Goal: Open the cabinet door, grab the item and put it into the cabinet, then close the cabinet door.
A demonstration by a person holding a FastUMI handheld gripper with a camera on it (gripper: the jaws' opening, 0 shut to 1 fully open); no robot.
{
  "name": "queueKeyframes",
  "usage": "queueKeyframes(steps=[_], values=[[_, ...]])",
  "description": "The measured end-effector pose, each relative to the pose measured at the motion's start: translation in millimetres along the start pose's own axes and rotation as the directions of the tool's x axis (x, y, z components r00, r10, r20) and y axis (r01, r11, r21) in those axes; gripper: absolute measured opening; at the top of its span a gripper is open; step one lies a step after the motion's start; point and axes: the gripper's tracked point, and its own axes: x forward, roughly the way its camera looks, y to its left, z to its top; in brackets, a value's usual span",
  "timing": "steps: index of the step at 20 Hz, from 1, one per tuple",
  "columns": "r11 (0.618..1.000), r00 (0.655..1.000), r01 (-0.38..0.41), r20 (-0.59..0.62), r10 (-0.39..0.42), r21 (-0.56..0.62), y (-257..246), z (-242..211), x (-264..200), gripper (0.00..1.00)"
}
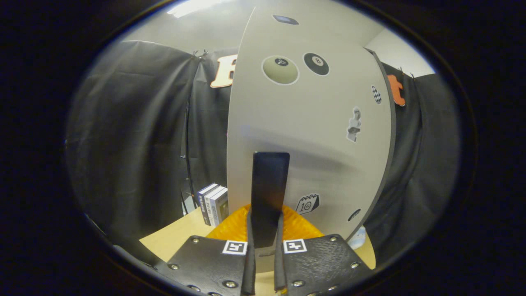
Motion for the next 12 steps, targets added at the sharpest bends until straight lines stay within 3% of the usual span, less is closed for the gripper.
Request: queueKeyframes(steps=[12], values=[[0.994,0.995,0.103,0.012,-0.103,0.043,-21,-3,-23,0.18]])
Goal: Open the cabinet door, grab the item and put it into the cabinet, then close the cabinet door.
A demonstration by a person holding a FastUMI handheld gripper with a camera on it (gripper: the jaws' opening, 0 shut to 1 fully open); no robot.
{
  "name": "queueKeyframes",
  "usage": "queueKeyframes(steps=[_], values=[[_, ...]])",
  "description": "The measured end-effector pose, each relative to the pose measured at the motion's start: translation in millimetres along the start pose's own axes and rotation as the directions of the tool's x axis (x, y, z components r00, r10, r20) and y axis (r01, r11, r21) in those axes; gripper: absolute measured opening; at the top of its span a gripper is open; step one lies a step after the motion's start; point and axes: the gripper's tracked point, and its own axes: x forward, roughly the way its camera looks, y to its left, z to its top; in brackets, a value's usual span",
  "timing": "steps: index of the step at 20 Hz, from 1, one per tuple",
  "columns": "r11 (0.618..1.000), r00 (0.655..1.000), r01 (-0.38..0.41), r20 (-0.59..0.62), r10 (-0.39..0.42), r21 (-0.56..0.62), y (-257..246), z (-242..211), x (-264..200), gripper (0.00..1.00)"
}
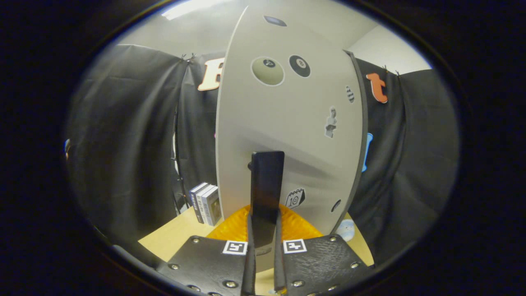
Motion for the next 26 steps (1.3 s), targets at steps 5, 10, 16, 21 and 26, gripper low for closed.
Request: queueKeyframes(steps=[5,10,16,21,26], values=[[0.998,0.998,0.056,-0.002,-0.056,0.023,-11,-2,-10,0.17],[0.993,0.993,0.115,-0.007,-0.115,0.027,-23,-4,-17,0.17],[0.981,0.981,0.192,-0.012,-0.192,0.037,-43,-7,-29,0.17],[0.973,0.974,0.226,-0.015,-0.226,0.047,-50,-8,-32,0.17],[0.972,0.974,0.226,-0.023,-0.225,0.063,-58,-9,-37,0.17]])
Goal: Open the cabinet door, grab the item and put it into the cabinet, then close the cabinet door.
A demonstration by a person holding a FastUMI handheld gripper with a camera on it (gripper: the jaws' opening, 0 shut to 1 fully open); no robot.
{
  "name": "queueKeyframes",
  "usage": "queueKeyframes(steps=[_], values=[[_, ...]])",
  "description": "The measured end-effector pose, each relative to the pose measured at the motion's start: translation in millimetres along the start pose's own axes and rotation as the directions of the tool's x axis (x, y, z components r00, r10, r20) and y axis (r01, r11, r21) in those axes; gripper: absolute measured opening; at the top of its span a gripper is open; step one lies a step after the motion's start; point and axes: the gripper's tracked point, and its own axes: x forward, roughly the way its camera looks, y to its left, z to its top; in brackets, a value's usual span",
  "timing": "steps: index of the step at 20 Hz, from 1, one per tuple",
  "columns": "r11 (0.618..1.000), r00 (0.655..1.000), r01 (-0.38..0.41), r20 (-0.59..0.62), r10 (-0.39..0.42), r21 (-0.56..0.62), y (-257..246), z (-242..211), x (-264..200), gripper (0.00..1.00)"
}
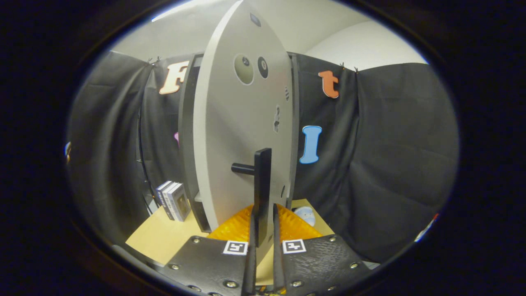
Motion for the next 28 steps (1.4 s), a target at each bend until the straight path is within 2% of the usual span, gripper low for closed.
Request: queueKeyframes(steps=[2,6,9,11,13,15,20,24,28], values=[[1.0,1.0,-0.007,-0.015,0.007,0.017,-7,-1,2,0.07],[0.999,0.999,0.03,-0.017,-0.03,-0.035,-27,0,-1,0.09],[0.998,0.998,0.062,-0.029,-0.062,-0.01,-44,-2,-1,0.08],[0.999,0.998,0.053,-0.046,-0.053,0.007,-56,-7,1,0.08],[0.997,0.996,0.074,-0.044,-0.074,0.008,-77,-9,-3,0.03],[0.996,0.995,0.088,-0.043,-0.087,0.021,-95,-7,-5,0.02],[0.994,0.997,0.069,-0.037,-0.066,0.086,-106,-11,-1,0.02],[0.996,0.998,0.054,-0.048,-0.051,0.072,-108,-11,-1,0.02],[0.993,0.995,0.096,-0.048,-0.093,0.068,-118,-11,-7,0.02]])
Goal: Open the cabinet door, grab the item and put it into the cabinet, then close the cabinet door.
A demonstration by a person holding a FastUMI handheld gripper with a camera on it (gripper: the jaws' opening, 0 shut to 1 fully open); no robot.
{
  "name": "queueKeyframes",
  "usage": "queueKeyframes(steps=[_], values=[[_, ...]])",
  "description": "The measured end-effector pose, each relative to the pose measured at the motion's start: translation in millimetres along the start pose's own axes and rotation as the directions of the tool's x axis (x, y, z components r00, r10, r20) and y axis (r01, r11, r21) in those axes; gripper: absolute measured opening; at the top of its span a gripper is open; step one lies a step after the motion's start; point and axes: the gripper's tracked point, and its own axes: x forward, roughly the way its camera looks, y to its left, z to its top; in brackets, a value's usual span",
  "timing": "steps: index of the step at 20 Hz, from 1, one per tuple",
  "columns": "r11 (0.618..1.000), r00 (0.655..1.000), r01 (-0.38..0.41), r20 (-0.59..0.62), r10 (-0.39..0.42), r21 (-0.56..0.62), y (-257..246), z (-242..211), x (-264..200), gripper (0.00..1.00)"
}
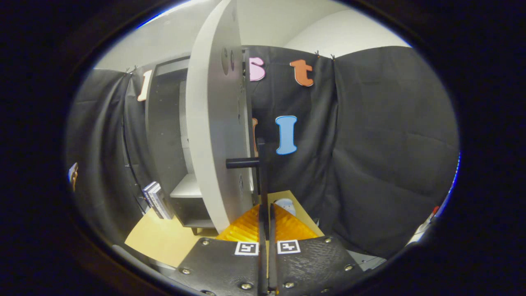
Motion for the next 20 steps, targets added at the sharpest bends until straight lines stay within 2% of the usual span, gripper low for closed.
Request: queueKeyframes(steps=[4,7,9,13,15,17,20], values=[[0.993,0.993,0.115,0.034,-0.114,-0.028,-25,3,-17,0.02],[0.977,0.975,0.211,0.084,-0.207,-0.038,-38,6,-34,0.02],[0.974,0.97,0.222,0.11,-0.216,-0.044,-28,5,-45,0.03],[0.987,0.985,0.135,0.124,-0.123,-0.087,16,2,-54,0.02],[0.991,0.992,0.077,0.103,-0.066,-0.113,48,-11,-41,0.03],[0.995,0.998,-0.008,0.057,0.014,-0.104,81,-31,-32,0.02],[0.99,0.995,-0.09,-0.039,0.087,-0.109,107,-73,-14,0.01]])
